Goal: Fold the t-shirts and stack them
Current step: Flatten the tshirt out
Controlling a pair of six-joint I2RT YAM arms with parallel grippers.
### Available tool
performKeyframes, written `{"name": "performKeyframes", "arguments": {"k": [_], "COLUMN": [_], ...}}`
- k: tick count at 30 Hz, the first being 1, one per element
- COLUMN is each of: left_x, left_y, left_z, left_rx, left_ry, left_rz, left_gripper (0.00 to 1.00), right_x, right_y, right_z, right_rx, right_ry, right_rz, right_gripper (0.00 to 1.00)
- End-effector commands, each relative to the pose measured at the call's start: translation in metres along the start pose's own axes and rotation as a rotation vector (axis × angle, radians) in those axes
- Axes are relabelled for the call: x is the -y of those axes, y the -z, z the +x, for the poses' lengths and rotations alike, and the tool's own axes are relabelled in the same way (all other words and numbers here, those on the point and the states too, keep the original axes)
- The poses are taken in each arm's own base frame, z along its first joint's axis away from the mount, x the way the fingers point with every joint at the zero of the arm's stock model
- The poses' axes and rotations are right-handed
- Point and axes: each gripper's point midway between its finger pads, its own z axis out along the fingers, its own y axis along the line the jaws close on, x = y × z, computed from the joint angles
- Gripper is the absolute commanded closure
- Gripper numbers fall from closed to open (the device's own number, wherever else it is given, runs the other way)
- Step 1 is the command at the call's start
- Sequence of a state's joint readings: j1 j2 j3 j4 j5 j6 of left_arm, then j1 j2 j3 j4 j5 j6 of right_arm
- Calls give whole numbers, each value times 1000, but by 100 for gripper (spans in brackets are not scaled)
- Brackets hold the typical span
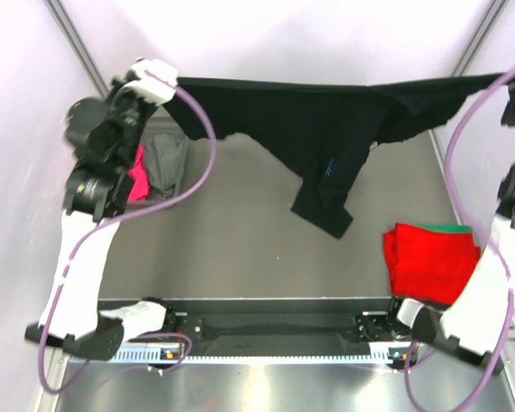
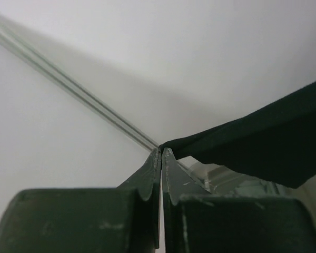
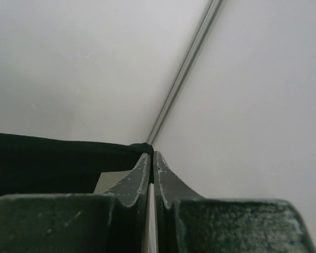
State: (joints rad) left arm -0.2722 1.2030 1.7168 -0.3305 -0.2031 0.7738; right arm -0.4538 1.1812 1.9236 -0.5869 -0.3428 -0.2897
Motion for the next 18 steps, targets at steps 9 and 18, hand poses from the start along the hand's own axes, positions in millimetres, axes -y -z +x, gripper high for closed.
{"name": "performKeyframes", "arguments": {"k": [9,18], "left_x": [-91,-134], "left_y": [116,95], "left_z": [-35,-58], "left_rx": [121,113], "left_ry": [74,28], "left_rz": [-246,-394], "left_gripper": [100,100], "right_x": [10,35], "right_y": [137,120], "right_z": [-85,-126], "right_rx": [224,261], "right_ry": [183,183], "right_rz": [251,298], "right_gripper": [100,100]}}
